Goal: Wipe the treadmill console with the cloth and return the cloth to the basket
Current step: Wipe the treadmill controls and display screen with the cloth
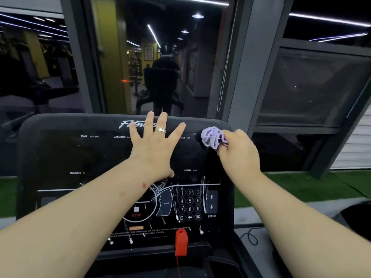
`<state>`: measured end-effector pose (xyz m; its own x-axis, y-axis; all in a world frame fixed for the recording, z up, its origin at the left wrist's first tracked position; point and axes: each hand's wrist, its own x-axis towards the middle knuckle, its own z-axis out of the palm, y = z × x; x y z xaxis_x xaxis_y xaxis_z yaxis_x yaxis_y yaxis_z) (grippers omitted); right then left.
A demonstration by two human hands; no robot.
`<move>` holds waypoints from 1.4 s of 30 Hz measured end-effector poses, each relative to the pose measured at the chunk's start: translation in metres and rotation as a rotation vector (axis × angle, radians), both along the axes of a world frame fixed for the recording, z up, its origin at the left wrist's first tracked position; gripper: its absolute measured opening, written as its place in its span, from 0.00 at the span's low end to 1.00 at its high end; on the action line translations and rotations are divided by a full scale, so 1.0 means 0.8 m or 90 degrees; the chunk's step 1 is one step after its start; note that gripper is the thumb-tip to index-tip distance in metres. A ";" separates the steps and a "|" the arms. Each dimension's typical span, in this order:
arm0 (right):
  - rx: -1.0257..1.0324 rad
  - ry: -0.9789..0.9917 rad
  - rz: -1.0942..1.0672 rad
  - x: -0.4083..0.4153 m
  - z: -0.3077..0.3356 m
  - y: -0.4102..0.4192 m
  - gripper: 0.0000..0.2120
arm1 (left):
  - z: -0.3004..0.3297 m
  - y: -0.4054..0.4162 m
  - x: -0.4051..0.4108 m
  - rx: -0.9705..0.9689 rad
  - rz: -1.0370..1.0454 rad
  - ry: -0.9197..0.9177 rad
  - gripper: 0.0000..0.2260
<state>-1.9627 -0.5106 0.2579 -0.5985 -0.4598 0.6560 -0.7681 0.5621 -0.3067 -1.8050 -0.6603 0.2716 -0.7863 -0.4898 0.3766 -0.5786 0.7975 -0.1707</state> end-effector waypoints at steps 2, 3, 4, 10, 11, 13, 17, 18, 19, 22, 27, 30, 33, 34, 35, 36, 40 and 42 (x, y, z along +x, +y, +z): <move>-0.024 -0.019 0.018 0.012 -0.028 0.011 0.09 | -0.001 -0.001 0.001 -0.008 -0.001 0.007 0.64; -0.026 -0.025 0.028 0.021 -0.048 0.018 0.09 | -0.001 -0.001 0.001 -0.011 0.000 0.006 0.64; -0.018 -0.032 0.037 0.032 -0.070 0.026 0.10 | -0.001 0.000 0.001 -0.011 -0.002 0.004 0.64; 0.107 -0.047 0.110 0.059 -0.105 0.045 0.04 | -0.010 0.000 0.008 -0.004 -0.029 0.006 0.59; 0.105 -0.033 0.097 0.046 -0.092 0.040 0.03 | -0.013 -0.001 0.012 -0.004 -0.039 0.003 0.56; 0.036 -0.045 0.041 0.027 -0.070 0.030 0.05 | -0.023 -0.002 0.022 -0.003 -0.055 -0.004 0.52; 0.039 -0.049 0.058 0.083 -0.117 0.030 0.08 | -0.045 -0.005 0.039 -0.011 -0.079 -0.001 0.50; 0.076 -0.038 0.092 0.094 -0.132 0.038 0.09 | -0.050 -0.005 0.042 -0.010 -0.081 -0.005 0.50; 0.122 -0.017 0.127 0.093 -0.136 0.045 0.08 | -0.055 -0.004 0.046 -0.007 -0.081 -0.012 0.51; 0.161 0.015 0.091 0.048 -0.102 0.045 0.04 | -0.067 0.002 0.051 -0.008 -0.079 -0.033 0.51; 0.038 -0.077 0.039 0.096 -0.134 0.037 0.07 | -0.074 0.004 0.053 -0.007 -0.080 -0.046 0.52; 0.140 -0.022 0.098 0.085 -0.133 0.044 0.06 | -0.076 0.004 0.055 -0.006 -0.089 -0.055 0.52; 0.094 -0.046 0.016 0.062 -0.109 0.038 0.04 | -0.080 0.005 0.054 -0.002 -0.090 -0.054 0.50; 0.052 -0.067 -0.007 0.074 -0.114 0.035 0.04 | -0.081 0.006 0.053 -0.001 -0.091 -0.051 0.49; 0.037 -0.081 -0.014 0.090 -0.123 0.033 0.05 | -0.083 0.006 0.053 0.000 -0.091 -0.048 0.48; 0.045 -0.092 -0.001 0.102 -0.134 0.034 0.06 | -0.084 0.006 0.053 0.000 -0.093 -0.046 0.48; 0.166 -0.033 0.048 0.075 -0.122 0.043 0.04 | -0.087 0.004 0.057 -0.005 -0.099 -0.058 0.46; 0.118 -0.023 0.008 0.062 -0.105 0.040 0.04 | -0.088 0.005 0.057 -0.002 -0.098 -0.057 0.46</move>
